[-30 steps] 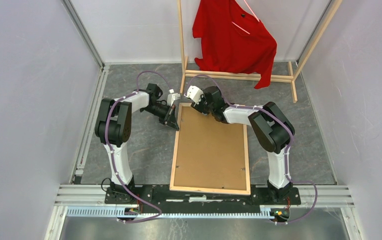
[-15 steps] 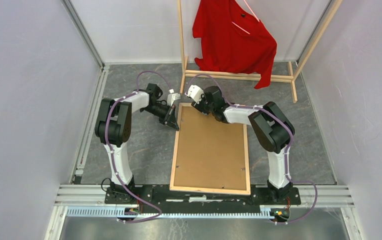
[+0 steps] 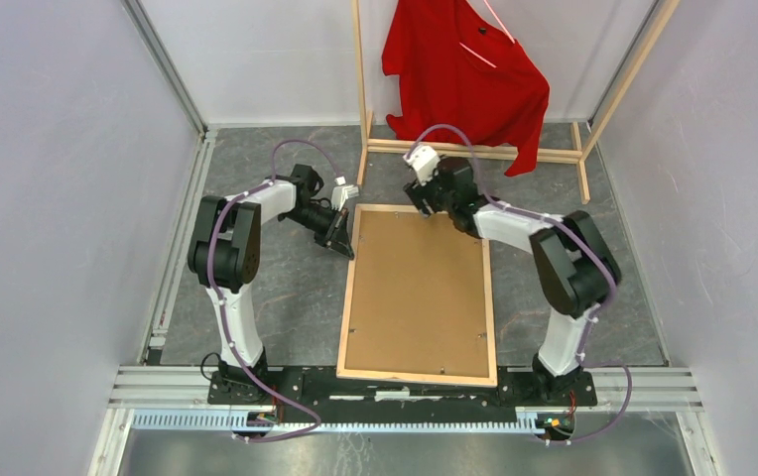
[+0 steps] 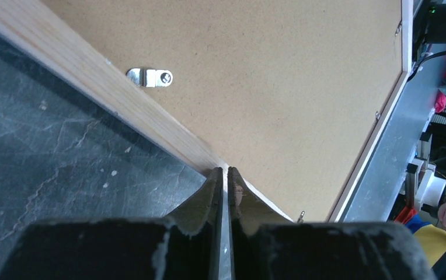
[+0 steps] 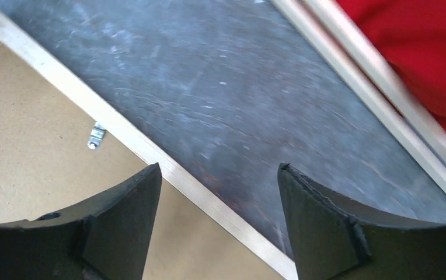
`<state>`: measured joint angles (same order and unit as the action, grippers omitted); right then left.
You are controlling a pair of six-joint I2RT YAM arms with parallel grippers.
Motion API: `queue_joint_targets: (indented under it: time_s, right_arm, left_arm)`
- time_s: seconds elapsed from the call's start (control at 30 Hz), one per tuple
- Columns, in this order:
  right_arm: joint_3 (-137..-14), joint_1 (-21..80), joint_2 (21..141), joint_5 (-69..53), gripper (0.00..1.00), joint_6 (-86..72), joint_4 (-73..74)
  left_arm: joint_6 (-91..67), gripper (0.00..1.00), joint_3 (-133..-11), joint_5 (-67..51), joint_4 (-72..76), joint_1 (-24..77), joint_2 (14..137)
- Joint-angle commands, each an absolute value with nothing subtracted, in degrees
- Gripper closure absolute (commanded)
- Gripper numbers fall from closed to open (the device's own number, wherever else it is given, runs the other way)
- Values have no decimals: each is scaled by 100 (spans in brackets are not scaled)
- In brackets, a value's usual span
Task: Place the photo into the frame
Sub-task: Install the photo frame at the center of the board, then turn over the photo frame at the center of the board.
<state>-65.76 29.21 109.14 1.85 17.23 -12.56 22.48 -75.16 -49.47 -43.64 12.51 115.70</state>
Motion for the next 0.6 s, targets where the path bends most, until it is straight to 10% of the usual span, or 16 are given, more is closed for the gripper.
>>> queue_joint_targets:
  time_s: [0.0, 0.07, 0.23, 0.3, 0.57]
  right_arm:
    - [-6237, 2842, 9733, 248, 18, 643, -1073]
    - [-6135, 2937, 9532, 200, 2, 96, -541]
    - [-6023, 3799, 9239, 1237, 2, -803, 651]
    - [-6165, 4296, 9182, 1692, 2, -981, 972]
    - [-6468, 4567, 9340, 681, 2, -2312, 1095]
  left_arm:
    - [2745, 80, -7699, -4265, -4645, 1071, 11196]
    - [2783, 68, -7794, -4306, -4809, 970, 11050]
    - [2821, 46, -7928, -4292, -5073, 603, 10617]
    - [2820, 3, -7917, -4089, -5105, 440, 10412]
    - [2850, 0, -7519, -3455, -5112, -379, 9371]
